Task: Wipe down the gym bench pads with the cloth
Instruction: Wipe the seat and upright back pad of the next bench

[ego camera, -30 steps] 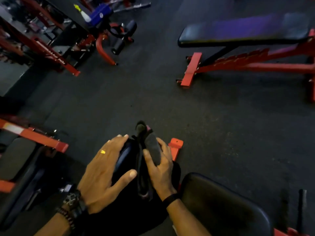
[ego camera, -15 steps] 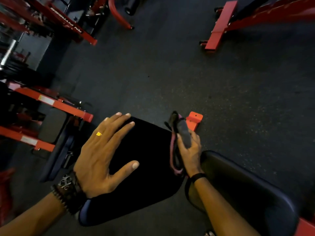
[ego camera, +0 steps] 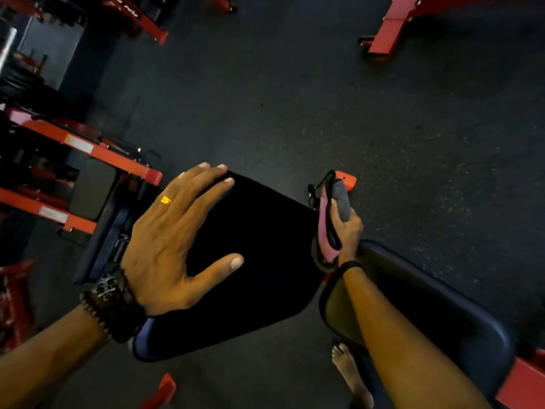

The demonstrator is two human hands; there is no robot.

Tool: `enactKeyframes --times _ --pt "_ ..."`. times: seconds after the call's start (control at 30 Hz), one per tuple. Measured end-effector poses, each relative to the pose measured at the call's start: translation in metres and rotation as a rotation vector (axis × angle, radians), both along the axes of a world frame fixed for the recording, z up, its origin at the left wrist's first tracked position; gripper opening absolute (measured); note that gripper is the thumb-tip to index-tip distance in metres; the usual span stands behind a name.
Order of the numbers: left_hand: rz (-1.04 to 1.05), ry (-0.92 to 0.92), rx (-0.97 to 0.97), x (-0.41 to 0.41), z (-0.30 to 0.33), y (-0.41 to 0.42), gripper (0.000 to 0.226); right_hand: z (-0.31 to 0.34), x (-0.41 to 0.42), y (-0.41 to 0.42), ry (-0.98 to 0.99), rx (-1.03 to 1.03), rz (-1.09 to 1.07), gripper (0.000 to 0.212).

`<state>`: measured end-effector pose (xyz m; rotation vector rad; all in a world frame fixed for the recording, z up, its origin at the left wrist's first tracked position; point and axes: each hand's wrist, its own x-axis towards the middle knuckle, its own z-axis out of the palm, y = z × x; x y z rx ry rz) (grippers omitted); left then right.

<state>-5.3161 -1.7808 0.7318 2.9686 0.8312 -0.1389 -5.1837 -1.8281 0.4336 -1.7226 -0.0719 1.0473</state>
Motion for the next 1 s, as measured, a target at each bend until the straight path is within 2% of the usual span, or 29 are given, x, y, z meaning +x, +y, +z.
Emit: enactKeyframes --times 0.07,0.13,0.2,0.23,0.3,0.37,0.43,0.47,0.53,0.6,0.7,0.77,0.8,0.87,0.93,1.0 --pt "0.001 -0.005 -0.003 0.000 0.000 0.000 0.080 0.018 0.002 0.006 0.014 -0.041 -0.037 0.065" --pt "0.002 -0.011 -0.015 0.000 -0.001 -0.001 0.080 0.045 -0.009 0.004 -0.048 0.071 -0.079 0.050" --pt "-0.006 -0.017 -0.021 0.001 -0.001 0.000 0.079 0.062 -0.027 -0.003 -0.186 0.136 -0.063 0.047" --pt "-0.010 -0.017 -0.023 0.001 -0.001 0.000 0.079 0.059 -0.035 -0.005 -0.211 0.083 -0.071 0.049" --pt "-0.003 -0.020 -0.035 0.000 -0.001 0.000 0.077 0.038 -0.037 -0.006 -0.100 -0.141 -0.150 0.054" --pt "-0.004 -0.031 -0.048 0.001 0.001 0.000 0.078 0.007 -0.022 -0.002 0.174 -0.334 -0.273 0.055" --pt "-0.015 -0.032 -0.070 0.002 0.001 0.000 0.080 -0.019 -0.006 -0.003 0.408 -0.370 -0.377 0.053" --pt "-0.017 -0.032 -0.076 0.002 0.001 0.001 0.081 -0.026 -0.003 -0.002 0.458 -0.352 -0.408 0.052" --pt "-0.020 -0.028 -0.068 0.001 0.000 0.001 0.083 -0.012 -0.011 -0.003 0.428 -0.288 -0.452 0.050" --pt "-0.025 -0.025 -0.053 0.000 -0.001 0.000 0.084 0.018 -0.044 -0.012 0.290 -0.190 -0.487 0.051" --pt "-0.046 -0.019 -0.048 -0.002 -0.003 0.002 0.088 0.044 -0.097 -0.031 0.190 -0.068 -0.441 0.062" --pt "-0.046 -0.016 -0.033 -0.004 -0.003 0.001 0.091 0.020 -0.093 -0.029 0.192 -0.094 -0.445 0.072" --pt "-0.048 -0.018 -0.024 -0.004 -0.004 0.001 0.092 0.002 -0.079 -0.025 0.240 -0.173 -0.454 0.073" --pt "-0.063 -0.021 -0.019 -0.005 -0.004 0.001 0.093 -0.036 -0.049 -0.020 0.374 -0.310 -0.465 0.059" --pt "-0.066 -0.026 -0.024 -0.006 -0.004 0.002 0.093 -0.061 -0.037 -0.022 0.474 -0.293 -0.431 0.054" --pt "-0.068 -0.034 -0.026 -0.007 -0.004 0.003 0.094 -0.057 -0.046 -0.026 0.400 -0.250 -0.449 0.057"
